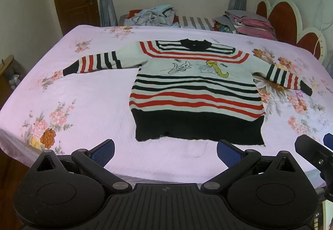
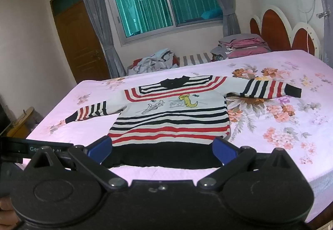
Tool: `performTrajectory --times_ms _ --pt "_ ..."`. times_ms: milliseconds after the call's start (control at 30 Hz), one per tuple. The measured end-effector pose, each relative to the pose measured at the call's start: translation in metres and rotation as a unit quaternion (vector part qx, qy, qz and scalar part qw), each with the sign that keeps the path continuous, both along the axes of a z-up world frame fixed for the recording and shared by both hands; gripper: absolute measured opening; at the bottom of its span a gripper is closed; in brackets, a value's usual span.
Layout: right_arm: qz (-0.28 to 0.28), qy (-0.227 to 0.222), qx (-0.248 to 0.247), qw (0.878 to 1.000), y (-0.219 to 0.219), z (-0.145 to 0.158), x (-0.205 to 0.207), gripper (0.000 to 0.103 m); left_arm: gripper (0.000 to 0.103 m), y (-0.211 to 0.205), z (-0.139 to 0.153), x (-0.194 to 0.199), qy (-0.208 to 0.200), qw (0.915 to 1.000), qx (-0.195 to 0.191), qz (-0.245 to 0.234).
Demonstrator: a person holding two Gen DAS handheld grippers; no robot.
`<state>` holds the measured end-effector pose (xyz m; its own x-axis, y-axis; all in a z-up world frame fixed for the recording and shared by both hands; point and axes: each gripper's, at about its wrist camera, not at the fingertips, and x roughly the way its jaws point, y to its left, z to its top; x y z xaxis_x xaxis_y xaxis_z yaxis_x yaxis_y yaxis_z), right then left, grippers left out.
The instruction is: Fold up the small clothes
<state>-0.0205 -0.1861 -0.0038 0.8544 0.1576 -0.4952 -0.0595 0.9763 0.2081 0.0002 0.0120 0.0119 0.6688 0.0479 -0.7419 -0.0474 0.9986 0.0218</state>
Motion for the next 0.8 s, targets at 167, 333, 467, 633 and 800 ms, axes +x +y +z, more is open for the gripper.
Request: performTrajectory --times_ms 167,333,467,633,800 --pt "0.000 -0.001 -0.001 1.000 0.0004 0.0002 -0.0002 0.103 0.103 -0.0001 -0.0002 -0.0002 0.000 1.0000 0.000 0.000" --pt "-0.001 -0.001 0.000 1.000 0.0004 0.0001 -0.0002 0.103 0.103 -0.0002 0.0001 -0.0002 0.000 1.0000 0.000 0.000" --pt "0.000 0.000 -0.001 1.000 0.0005 0.0001 0.0000 0.103 0.103 -0.0007 0.0001 -0.0002 0.000 1.0000 0.000 -0.001" --pt "-0.001 0.000 -0.001 1.000 0.0004 -0.0002 0.0004 0.103 0.103 0.0001 -0.0001 -0.0003 0.000 1.0000 -0.001 -0.001" --pt "-0.003 0.001 -0.002 1.000 0.0017 -0.0005 0.0016 0.103 0.103 -0.0002 0.0006 0.0003 0.000 1.0000 -0.002 -0.001"
